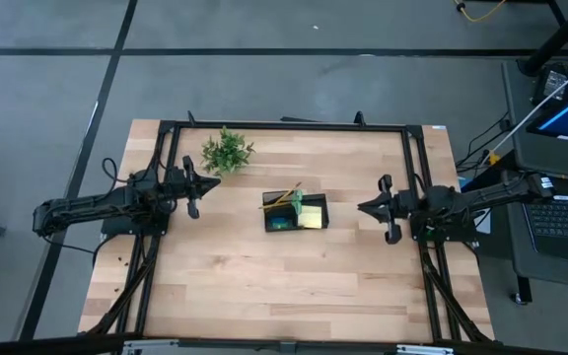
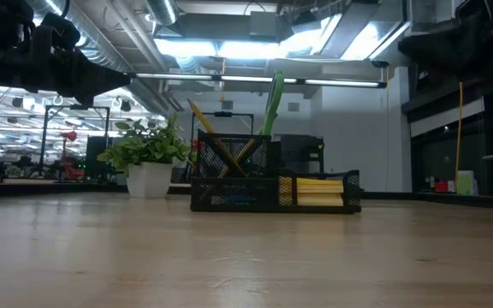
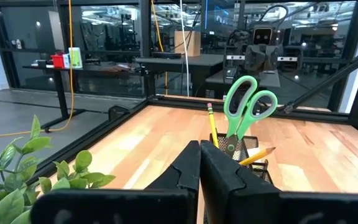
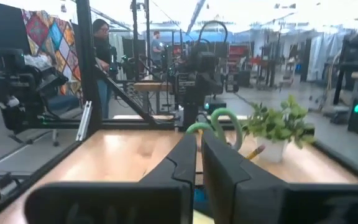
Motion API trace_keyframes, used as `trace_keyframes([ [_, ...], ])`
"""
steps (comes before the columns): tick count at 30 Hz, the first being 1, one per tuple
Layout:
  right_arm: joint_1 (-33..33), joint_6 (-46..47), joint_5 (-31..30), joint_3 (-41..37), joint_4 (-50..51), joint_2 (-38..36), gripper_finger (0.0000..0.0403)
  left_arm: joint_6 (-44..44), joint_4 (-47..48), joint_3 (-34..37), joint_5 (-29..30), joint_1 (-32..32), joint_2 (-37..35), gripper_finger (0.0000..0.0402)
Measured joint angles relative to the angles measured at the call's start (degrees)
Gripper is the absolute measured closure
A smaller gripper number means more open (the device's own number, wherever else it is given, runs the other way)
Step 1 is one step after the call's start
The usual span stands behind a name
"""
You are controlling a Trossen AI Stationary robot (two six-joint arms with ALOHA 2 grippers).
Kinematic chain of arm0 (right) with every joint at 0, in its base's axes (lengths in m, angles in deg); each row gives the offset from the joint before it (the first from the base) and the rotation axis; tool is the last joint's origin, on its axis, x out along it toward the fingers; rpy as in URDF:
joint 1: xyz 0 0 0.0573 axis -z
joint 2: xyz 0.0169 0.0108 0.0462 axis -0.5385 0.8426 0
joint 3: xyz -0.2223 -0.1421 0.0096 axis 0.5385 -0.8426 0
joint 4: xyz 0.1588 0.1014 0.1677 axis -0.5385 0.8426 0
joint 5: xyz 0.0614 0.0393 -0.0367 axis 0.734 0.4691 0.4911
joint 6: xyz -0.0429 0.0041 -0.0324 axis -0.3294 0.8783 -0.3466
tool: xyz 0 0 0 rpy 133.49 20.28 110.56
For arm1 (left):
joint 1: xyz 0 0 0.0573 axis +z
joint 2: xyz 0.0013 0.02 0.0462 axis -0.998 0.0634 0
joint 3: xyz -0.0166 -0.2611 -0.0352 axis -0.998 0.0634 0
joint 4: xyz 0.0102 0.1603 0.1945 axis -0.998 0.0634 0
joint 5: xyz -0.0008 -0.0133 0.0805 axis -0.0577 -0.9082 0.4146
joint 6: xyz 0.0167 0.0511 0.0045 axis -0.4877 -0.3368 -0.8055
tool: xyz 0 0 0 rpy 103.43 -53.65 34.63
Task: Pick and place office supplies into organizer
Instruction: Return to Home Position
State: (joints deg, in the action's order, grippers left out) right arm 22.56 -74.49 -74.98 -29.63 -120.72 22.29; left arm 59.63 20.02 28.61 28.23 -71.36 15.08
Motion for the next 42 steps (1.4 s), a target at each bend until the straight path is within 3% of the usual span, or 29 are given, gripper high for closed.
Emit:
trace_keyframes([
  [4,0.01,-2.90,0.25,0.00,0.48,-2.33,0.0373,0.00,0.00,0.00,0.00,0.00,0.00,0.0394],
  [12,2.74,-3.65,0.59,0.00,16.55,-15.28,0.0373,0.00,0.00,0.00,0.00,0.00,0.00,0.0397],
  [18,3.11,-2.93,0.59,0.00,22.77,-23.92,0.0373,0.00,0.02,0.00,0.00,0.00,0.00,0.0393],
  [25,3.28,-2.52,0.88,0.00,28.50,-24.18,0.0373,-0.01,0.00,0.00,0.00,0.00,0.00,0.0397],
  [42,3.26,-2.30,0.91,0.00,28.79,-24.00,0.0373,-0.01,0.02,0.00,-0.01,0.00,0.01,0.0394],
])
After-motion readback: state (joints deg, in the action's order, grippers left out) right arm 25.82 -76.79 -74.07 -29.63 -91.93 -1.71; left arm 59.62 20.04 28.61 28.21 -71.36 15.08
